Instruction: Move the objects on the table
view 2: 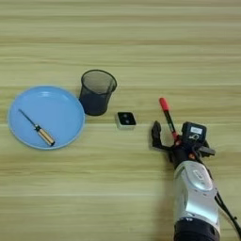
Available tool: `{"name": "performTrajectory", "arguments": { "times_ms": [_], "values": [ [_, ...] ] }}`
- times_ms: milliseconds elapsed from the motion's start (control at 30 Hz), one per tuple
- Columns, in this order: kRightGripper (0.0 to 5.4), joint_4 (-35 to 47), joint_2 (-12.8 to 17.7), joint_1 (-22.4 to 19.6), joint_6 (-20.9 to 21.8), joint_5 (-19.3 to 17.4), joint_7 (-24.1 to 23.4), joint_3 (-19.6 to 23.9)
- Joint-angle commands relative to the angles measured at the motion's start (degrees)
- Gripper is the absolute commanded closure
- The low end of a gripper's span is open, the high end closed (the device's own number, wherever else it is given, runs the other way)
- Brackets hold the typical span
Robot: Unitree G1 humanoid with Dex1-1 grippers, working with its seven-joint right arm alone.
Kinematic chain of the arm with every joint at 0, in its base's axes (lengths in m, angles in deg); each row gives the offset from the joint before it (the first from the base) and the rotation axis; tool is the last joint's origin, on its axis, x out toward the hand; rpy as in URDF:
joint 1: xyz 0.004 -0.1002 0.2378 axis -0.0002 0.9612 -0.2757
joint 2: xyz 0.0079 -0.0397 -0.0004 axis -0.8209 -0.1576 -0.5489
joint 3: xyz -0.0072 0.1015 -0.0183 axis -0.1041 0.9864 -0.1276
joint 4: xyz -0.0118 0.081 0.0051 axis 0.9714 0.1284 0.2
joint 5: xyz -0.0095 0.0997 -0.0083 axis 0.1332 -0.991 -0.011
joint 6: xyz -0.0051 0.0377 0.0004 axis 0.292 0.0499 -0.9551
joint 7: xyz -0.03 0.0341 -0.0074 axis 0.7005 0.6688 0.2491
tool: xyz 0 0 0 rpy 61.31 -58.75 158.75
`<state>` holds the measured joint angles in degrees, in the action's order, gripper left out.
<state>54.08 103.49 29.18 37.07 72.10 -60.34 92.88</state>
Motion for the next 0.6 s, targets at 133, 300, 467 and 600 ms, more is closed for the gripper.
{"name": "performTrajectory", "arguments": {
  "times_ms": [133,300,467,600],
  "values": [
    [0.02,-1.33,1.56,-1.96,-0.4,-0.95,0.86,-0.15],
    [0.51,-2.33,1.71,-2.37,-0.19,-1.18,1.18,-0.19],
    [1.1,-2.61,1.77,-2.49,0.03,-1.29,1.47,-0.43],
    [1.5,-2.81,1.84,-2.6,0.26,-1.27,1.74,-0.56]
  ]
}}
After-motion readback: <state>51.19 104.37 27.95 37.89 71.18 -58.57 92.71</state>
